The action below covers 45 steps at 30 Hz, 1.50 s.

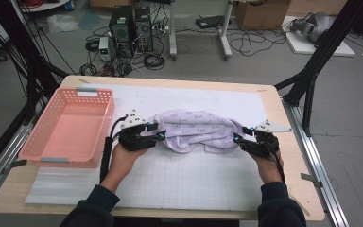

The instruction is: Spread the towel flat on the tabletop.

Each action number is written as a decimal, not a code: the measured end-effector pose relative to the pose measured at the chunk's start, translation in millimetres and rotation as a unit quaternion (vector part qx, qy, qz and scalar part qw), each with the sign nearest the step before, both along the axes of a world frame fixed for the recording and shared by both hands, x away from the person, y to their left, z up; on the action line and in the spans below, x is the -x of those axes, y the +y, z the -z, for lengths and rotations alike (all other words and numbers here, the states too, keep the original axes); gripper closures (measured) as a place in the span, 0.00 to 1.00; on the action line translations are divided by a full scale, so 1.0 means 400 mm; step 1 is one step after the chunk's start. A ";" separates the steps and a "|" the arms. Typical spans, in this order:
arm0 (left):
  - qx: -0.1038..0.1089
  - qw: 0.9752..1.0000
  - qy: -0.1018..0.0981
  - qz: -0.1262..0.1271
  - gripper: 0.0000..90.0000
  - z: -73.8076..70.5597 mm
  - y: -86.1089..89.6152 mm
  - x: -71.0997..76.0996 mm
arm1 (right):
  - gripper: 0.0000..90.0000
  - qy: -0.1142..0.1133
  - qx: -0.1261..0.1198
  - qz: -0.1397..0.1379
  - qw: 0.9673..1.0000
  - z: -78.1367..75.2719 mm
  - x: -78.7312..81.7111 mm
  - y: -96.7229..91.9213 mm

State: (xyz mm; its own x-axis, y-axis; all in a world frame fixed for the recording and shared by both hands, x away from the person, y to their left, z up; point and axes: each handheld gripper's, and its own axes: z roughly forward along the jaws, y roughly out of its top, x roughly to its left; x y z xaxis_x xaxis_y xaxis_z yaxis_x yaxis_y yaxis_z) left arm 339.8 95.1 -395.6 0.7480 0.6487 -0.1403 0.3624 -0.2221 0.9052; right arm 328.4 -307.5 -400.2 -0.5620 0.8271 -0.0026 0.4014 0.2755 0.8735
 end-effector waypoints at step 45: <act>-0.195 0.978 -0.052 0.060 0.94 0.126 -0.249 0.012 | 0.56 0.025 -0.019 -0.053 0.998 0.062 0.039 0.038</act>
State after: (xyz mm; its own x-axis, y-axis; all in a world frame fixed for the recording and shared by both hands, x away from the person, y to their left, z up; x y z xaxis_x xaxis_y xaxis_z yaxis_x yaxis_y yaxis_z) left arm 334.9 -4.5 -446.2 0.8185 0.5451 0.1814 0.2238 -0.5933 0.7732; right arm 312.7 -292.3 -425.2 -0.6448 0.7621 0.0583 0.4155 0.2854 0.8637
